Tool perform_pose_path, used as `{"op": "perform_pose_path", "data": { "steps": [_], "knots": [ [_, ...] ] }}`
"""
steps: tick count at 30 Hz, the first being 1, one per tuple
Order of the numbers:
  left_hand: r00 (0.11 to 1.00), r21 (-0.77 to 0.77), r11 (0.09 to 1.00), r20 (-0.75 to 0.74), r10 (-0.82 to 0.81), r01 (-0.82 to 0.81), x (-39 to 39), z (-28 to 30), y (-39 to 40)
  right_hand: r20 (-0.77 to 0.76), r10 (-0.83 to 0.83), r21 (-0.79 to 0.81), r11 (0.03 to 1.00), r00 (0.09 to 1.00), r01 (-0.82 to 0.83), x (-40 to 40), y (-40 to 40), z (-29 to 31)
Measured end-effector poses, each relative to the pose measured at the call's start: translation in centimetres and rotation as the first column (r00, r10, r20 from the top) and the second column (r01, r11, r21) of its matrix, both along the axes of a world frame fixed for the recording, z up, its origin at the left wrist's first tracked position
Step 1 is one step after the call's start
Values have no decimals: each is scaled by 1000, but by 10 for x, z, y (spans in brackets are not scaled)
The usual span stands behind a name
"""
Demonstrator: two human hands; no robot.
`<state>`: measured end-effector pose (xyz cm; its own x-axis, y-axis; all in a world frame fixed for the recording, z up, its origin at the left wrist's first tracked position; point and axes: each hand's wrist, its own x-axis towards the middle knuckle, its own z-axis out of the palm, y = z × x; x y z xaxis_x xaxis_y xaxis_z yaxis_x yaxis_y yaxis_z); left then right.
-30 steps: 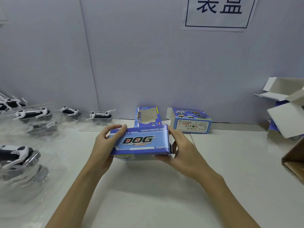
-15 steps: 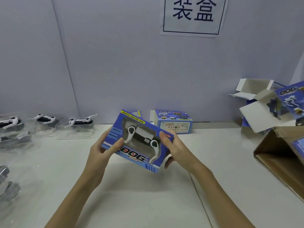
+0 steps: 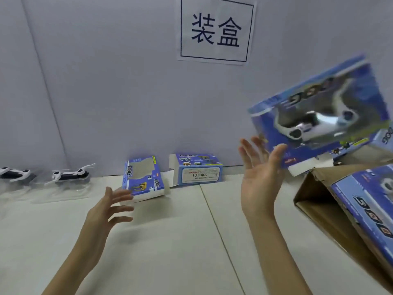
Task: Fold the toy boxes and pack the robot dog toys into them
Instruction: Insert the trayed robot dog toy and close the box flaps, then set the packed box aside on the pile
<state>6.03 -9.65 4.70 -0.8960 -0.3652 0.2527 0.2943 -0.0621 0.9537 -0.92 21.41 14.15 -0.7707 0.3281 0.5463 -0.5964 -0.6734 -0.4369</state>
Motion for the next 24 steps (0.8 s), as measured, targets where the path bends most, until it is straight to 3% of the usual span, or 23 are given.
{"op": "perform_pose_path", "data": {
  "steps": [3,5,8,11,13,15,19,22,24],
  "knots": [
    [998,-81,996,57,-39,43,-5,-6,2,-81,-228,236,942,970,240,3,7,0],
    [993,-143,987,98,-62,75,-7,-11,2,-90,-400,434,809,912,397,1,7,-6],
    [989,-204,973,121,-81,104,-8,-15,0,-246,-751,654,339,613,677,-8,18,-13],
    [992,-233,966,93,-89,108,-5,-14,0,-275,-894,721,52,354,691,-15,50,-6],
    [992,-234,966,81,-95,111,-3,-11,2,-298,-934,791,-126,197,598,-18,83,0],
    [993,-233,966,73,-97,112,-1,-8,5,-251,-960,894,-181,123,411,-20,118,3],
    [990,-236,963,78,-115,131,2,-4,16,-169,-982,986,-169,81,10,-14,155,-2],
    [988,-261,954,88,-128,147,3,-4,20,-205,-975,966,-216,90,-140,-13,156,1],
    [987,-278,948,93,-132,153,3,-5,21,-191,-978,968,-201,80,-147,-15,157,5]
  ]
}}
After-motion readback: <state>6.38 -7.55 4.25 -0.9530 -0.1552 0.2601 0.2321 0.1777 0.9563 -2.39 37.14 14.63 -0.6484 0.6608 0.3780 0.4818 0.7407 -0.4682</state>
